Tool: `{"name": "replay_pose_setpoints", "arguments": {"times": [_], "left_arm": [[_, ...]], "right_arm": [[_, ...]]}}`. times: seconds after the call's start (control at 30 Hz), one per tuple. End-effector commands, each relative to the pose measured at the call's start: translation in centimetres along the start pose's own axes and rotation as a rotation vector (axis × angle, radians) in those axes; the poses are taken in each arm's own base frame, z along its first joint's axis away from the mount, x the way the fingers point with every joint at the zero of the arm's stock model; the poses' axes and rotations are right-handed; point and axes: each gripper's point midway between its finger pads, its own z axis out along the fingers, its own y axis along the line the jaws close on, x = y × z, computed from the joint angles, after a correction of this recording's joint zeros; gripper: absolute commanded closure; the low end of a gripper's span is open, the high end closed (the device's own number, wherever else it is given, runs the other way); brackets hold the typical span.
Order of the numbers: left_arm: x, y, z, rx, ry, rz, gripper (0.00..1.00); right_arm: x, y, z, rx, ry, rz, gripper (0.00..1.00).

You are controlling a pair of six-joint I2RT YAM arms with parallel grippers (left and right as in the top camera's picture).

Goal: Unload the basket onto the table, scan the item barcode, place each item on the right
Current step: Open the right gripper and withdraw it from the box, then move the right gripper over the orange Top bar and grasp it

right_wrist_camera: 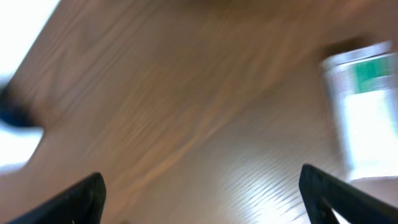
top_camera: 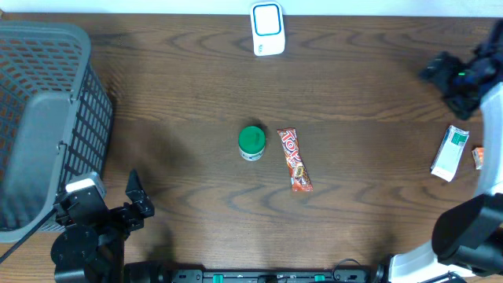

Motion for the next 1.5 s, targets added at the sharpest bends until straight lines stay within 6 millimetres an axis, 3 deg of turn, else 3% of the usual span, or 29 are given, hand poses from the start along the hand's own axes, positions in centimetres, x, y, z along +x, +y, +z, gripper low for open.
{"name": "replay_pose_setpoints", "arguments": {"times": [0.0,0.1,0.3,0.43,0.6,0.83,1.0,1.13,1.47], "left_arm": [[-0.2,0.2,0.0,-0.012,-0.007,-0.007,0.04],[-0.2,0.2,0.0,-0.012,-0.007,-0.007,0.04],[-0.2,0.2,0.0,-0.012,-0.007,-0.007,0.04],[-0.2,0.2,0.0,-0.012,-0.007,-0.007,0.04],[-0.2,0.2,0.0,-0.012,-0.007,-0.007,0.04],[-0.2,0.2,0.0,-0.012,-0.007,-0.007,0.04],[-0.2,0.2,0.0,-0.012,-0.007,-0.007,0.04],[-0.2,0.2,0.0,-0.012,-0.007,-0.007,0.04],[-0.2,0.2,0.0,-0.012,-0.007,-0.007,0.04]], "right_arm": [[6.9,5.0,1.5,-0.076,0.199,-0.184,0.14],[13.4,6.7,2.5,-0.039,0.330,-0.361,0.34],[25.0,7.8,4.1,0.042,0.504,-0.605,0.31],[29.3,8.1,5.2,0.064,0.513,-0.692,0.25],[31.1,6.2,7.1,0.186,0.412,-0.760,0.25],[33.0,5.2,7.7,0.294,0.256,-0.971,0.29],[33.6,6.3,7.3,0.317,0.129,-1.086,0.12],[33.9,7.0,8.2,0.301,0.107,-1.112,0.04],[35.3,5.6,11.3,0.354,0.194,-1.199,0.16]]}}
